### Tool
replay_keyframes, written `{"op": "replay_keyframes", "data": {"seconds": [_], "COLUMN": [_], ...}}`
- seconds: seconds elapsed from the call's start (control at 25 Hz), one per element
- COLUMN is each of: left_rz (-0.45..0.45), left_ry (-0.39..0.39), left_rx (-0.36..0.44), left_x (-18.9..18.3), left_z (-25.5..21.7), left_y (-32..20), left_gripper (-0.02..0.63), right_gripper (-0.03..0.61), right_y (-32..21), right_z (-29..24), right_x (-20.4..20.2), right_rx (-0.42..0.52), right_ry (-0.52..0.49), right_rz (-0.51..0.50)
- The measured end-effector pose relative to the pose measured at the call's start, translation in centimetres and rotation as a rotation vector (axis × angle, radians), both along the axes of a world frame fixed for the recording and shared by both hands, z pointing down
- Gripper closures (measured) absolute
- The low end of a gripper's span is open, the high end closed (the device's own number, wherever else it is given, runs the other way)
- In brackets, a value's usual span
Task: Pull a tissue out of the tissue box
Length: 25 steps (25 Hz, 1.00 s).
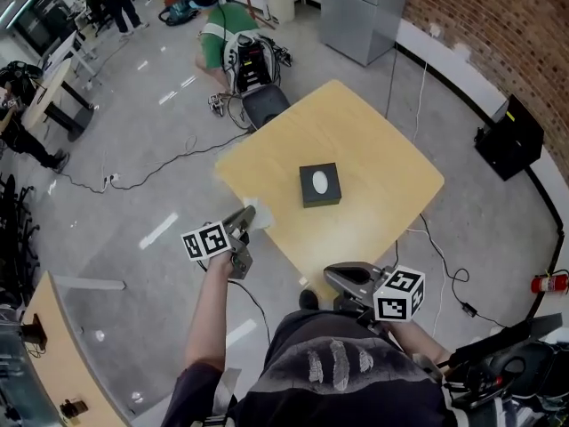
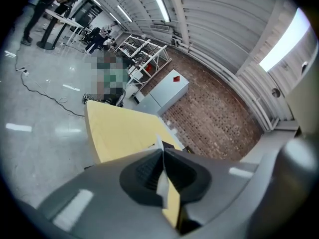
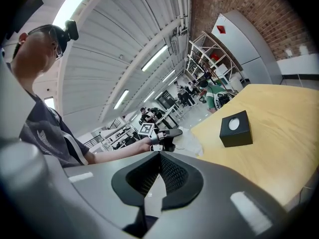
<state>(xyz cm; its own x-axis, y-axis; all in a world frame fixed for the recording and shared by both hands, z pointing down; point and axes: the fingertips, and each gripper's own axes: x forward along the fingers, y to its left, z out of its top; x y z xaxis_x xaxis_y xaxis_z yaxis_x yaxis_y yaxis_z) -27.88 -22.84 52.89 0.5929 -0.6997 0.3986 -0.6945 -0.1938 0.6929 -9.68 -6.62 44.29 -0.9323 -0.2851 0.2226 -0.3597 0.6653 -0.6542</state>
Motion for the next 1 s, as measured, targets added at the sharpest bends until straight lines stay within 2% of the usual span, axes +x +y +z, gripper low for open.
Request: {"op": "replay_keyframes", "data": {"seconds": [0.12,0.32,0.4,0.52,0.6,0.84,1.0], "left_rz": [0.033,0.032,0.048,0.051,0.039,0.054,0.054], "left_ry": [0.007,0.034,0.028,0.029,0.023,-0.027,-0.072], "left_rx": [0.012,0.010,0.014,0.052,0.083,0.129,0.161], "left_x": [0.5,0.1,-1.3,-5.4,-6.3,-0.3,1.6], "left_z": [-0.4,-0.3,-0.2,-1.1,-2.5,-4.3,-5.3], "left_y": [0.3,0.7,1.9,3.0,2.9,4.1,4.2], "left_gripper": [0.609,0.609,0.609,0.611,0.611,0.612,0.612], "right_gripper": [0.580,0.580,0.580,0.580,0.580,0.580,0.580], "right_y": [0.1,0.5,1.4,2.1,1.2,1.9,2.2], "right_z": [0.1,0.4,0.8,1.7,1.1,-0.2,-0.1], "right_x": [-0.2,-0.8,-2.4,-6.7,-7.9,-2.9,-0.7], "right_rx": [0.008,0.006,0.008,0.047,0.077,0.078,0.080], "right_ry": [0.002,0.012,0.017,0.028,0.027,0.019,0.004], "right_rz": [0.021,0.042,0.047,0.019,-0.012,-0.043,-0.032]}}
